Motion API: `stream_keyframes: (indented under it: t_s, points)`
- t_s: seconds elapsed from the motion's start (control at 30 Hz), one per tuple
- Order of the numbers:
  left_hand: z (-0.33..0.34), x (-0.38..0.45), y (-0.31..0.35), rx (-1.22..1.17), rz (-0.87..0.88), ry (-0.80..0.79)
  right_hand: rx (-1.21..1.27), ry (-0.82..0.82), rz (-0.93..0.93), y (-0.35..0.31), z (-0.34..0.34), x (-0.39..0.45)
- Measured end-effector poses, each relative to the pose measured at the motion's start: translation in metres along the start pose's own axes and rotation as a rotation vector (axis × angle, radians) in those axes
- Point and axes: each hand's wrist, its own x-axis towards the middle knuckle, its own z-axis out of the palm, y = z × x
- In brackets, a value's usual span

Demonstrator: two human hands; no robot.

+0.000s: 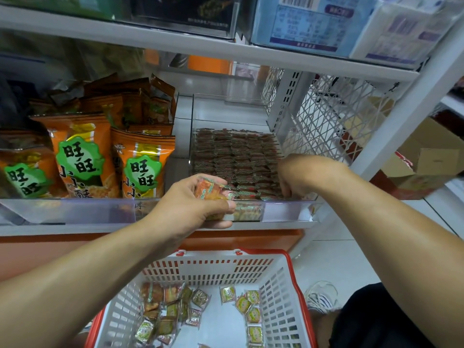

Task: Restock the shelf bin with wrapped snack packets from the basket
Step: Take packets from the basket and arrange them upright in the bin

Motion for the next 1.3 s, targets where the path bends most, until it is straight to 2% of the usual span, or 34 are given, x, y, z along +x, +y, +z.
stream_keyframes:
  t_s: [0.23,0.4,0.5,0.63,0.77,0.87,0.97,1.0,1.03,1.07,1.13,1.17,1.2,1.3]
  points:
    - [0.001,0.001,-0.001,0.011,-0.007,0.01,0.063,-0.003,-0.045,0.008,0.005,-0.001]
    - [0.002,0.002,-0.002,0.006,-0.011,0.019,0.166,0.034,-0.02,0.005,0.001,-0.009]
    - [0.001,0.004,-0.004,0.0,-0.008,0.025,0.203,-0.006,0.008,-0.001,-0.006,-0.013]
    - [0.002,0.006,-0.007,-0.018,-0.004,0.027,0.175,-0.014,0.016,-0.007,-0.005,-0.014]
    - [0.003,0.007,-0.007,-0.015,-0.015,0.042,0.117,0.099,-0.012,-0.006,0.006,-0.012]
    - [0.005,0.006,-0.005,-0.027,-0.025,0.042,0.082,0.105,-0.012,-0.008,0.009,-0.007]
    - [0.009,0.003,0.0,-0.158,-0.045,0.015,0.042,0.108,0.009,-0.01,0.008,-0.009]
    - [0.01,0.002,0.003,-0.231,-0.066,0.007,0.017,0.157,0.012,-0.01,0.007,-0.011]
    - [0.011,0.001,0.006,-0.305,-0.092,-0.003,0.008,0.28,-0.007,-0.011,0.007,-0.015]
    - [0.011,-0.001,0.008,-0.369,-0.117,-0.019,0.042,0.458,-0.045,-0.013,0.007,-0.019]
    - [0.012,-0.004,0.014,-0.458,-0.158,-0.066,0.382,0.759,-0.21,-0.027,0.009,-0.034]
    - [0.013,-0.007,0.016,-0.491,-0.168,-0.108,0.603,0.793,-0.316,-0.036,0.011,-0.043]
    - [0.013,-0.009,0.018,-0.524,-0.174,-0.164,0.732,0.758,-0.401,-0.044,0.014,-0.051]
    - [0.013,-0.013,0.018,-0.59,-0.212,-0.327,0.771,0.634,-0.434,-0.058,0.027,-0.064]
